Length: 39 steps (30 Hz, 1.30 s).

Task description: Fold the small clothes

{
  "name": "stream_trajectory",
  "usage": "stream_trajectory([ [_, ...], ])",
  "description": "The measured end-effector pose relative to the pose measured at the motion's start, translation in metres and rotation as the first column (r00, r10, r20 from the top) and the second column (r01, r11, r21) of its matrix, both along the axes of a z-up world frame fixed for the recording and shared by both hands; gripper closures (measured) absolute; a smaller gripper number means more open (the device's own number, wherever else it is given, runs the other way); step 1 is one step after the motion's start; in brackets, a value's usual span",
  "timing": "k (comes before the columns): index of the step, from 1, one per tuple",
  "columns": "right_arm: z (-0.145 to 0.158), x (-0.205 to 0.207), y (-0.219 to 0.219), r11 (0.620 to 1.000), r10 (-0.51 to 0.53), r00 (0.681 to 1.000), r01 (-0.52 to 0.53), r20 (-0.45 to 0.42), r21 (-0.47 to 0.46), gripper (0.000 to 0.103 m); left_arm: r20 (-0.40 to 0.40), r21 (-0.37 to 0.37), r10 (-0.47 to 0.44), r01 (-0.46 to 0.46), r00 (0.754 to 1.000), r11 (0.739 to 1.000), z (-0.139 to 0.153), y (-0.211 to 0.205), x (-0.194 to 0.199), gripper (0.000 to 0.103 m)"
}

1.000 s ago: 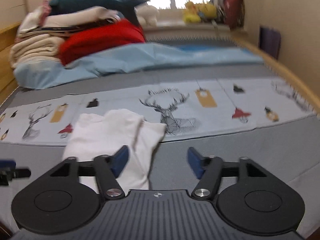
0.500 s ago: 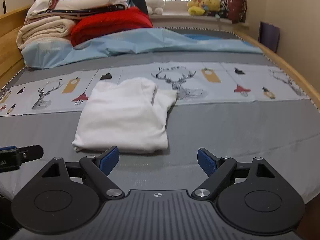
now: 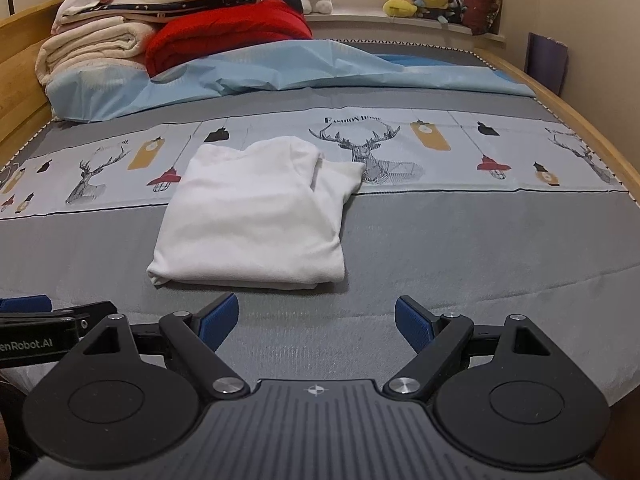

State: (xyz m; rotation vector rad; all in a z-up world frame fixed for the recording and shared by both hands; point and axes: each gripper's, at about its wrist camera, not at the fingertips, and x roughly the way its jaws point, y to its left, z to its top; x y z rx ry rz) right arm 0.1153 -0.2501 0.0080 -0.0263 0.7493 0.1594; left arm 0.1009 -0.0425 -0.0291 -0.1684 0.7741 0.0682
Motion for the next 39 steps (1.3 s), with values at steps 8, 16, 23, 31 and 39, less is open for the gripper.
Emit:
stream_trajectory([
  [8,-0.008,0.007,0.007,1.0,0.018,1.0,-0.018,-0.026,-0.021,0.017,-0.01,-0.01,0.0,0.0,1.0,1.0,-0.003,-0.001,0.006,0.008],
  [16,-0.009,0.008,0.006,1.0,0.02,0.999,-0.021,-0.029,-0.022,0.017,-0.02,-0.033,-0.002,0.001,1.0,0.999,-0.005,-0.001,0.008,0.008],
  [23,-0.01,0.008,0.007,0.999,0.029,0.999,-0.03,-0.033,-0.029,0.017,-0.019,-0.035,-0.001,0.0,1.0,0.999,-0.006,-0.001,0.007,0.008],
  [31,-0.011,0.008,0.009,0.999,0.036,0.999,-0.037,-0.036,-0.035,0.017,-0.017,-0.035,-0.007,0.006,1.0,0.999,-0.005,-0.003,0.008,0.007],
  [39,-0.011,0.008,0.009,0.999,0.036,0.999,-0.037,-0.037,-0.036,0.017,-0.014,-0.034,-0.009,0.008,1.0,0.999,-0.005,-0.004,0.008,0.007],
])
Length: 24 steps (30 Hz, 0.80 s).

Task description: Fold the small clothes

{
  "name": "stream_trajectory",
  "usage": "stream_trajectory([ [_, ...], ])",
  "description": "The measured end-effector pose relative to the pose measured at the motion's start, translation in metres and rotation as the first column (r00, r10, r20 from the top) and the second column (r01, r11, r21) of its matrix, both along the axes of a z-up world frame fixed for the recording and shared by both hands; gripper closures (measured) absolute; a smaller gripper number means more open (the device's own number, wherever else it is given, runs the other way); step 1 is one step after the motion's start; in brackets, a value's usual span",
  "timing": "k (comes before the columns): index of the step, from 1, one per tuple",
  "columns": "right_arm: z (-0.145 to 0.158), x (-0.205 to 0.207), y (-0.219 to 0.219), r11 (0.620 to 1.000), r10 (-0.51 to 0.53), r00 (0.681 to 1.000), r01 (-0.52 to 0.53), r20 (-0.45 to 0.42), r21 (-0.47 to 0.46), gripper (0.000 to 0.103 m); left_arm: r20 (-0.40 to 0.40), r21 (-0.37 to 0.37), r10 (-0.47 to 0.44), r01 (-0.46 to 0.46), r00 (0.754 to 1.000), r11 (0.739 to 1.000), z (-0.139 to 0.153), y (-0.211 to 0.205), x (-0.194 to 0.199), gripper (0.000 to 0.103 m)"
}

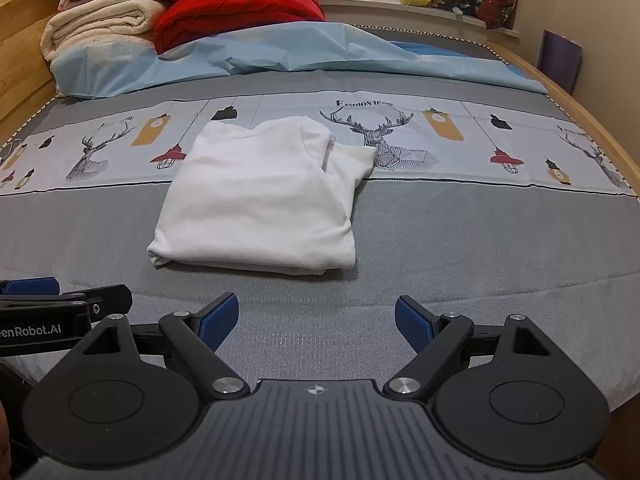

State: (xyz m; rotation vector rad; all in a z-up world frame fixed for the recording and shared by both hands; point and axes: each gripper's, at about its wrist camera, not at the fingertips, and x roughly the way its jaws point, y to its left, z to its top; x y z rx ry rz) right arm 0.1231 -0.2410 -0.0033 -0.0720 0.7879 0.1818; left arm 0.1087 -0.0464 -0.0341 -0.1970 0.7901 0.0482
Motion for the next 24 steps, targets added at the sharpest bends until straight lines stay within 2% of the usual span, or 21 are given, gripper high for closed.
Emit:
stream_trajectory([
  [20,-0.0037,-0.0001,0.0008,1.0,0.003,1.0,-0.003,-0.008,-0.002,0.017,0.012,0.003,-0.014,0.014,1.0,1.0,0.0009,-0.0028,-0.0007,0.007],
  [24,-0.0035,0.0,0.0009,1.0,0.004,1.0,-0.004,-0.008,-0.002,0.017,0.018,0.004,-0.016,0.016,1.0,1.0,0.0013,-0.0031,-0.0012,0.001],
])
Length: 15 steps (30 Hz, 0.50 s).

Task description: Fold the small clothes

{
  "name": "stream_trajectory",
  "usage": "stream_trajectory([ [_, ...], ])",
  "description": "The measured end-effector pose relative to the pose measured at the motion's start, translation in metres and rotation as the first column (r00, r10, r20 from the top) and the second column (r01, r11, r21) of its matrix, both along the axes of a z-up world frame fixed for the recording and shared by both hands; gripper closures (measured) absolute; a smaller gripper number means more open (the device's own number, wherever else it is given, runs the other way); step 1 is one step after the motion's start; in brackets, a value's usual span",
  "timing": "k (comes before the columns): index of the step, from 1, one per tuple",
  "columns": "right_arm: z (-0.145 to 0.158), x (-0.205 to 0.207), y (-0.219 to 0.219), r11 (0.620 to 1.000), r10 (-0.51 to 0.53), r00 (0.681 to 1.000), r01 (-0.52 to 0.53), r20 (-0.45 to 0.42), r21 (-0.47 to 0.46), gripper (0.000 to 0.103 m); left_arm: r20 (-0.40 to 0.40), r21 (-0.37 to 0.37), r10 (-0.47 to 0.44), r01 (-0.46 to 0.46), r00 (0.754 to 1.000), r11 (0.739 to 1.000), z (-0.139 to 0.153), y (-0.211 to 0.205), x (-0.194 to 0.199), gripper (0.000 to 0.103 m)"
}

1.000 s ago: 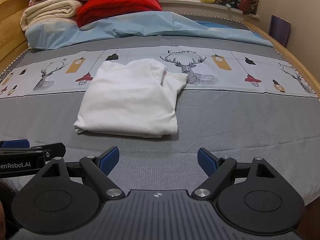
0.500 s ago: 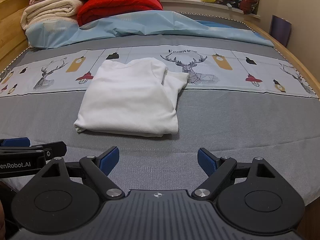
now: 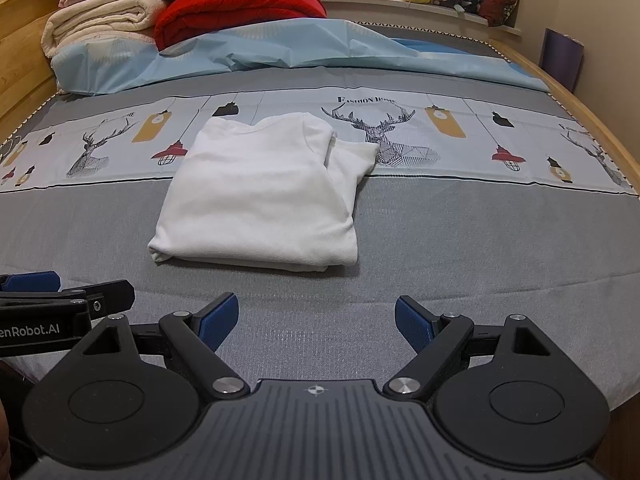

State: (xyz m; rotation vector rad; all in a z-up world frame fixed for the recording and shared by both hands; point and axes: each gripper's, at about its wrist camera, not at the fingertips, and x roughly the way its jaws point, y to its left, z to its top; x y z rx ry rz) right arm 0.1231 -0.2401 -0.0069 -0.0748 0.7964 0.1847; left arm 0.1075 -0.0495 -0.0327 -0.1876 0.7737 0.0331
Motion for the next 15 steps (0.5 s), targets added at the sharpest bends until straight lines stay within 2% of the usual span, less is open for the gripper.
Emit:
stream_trajectory([
  [15,0.0,-0.0002,0.0011,1.0,0.0,1.0,0.0,-0.002,0.0,0.017,0.011,0.004,-0.015,0.015,1.0,1.0,-0.0002,-0.0007,-0.0005,0.001],
])
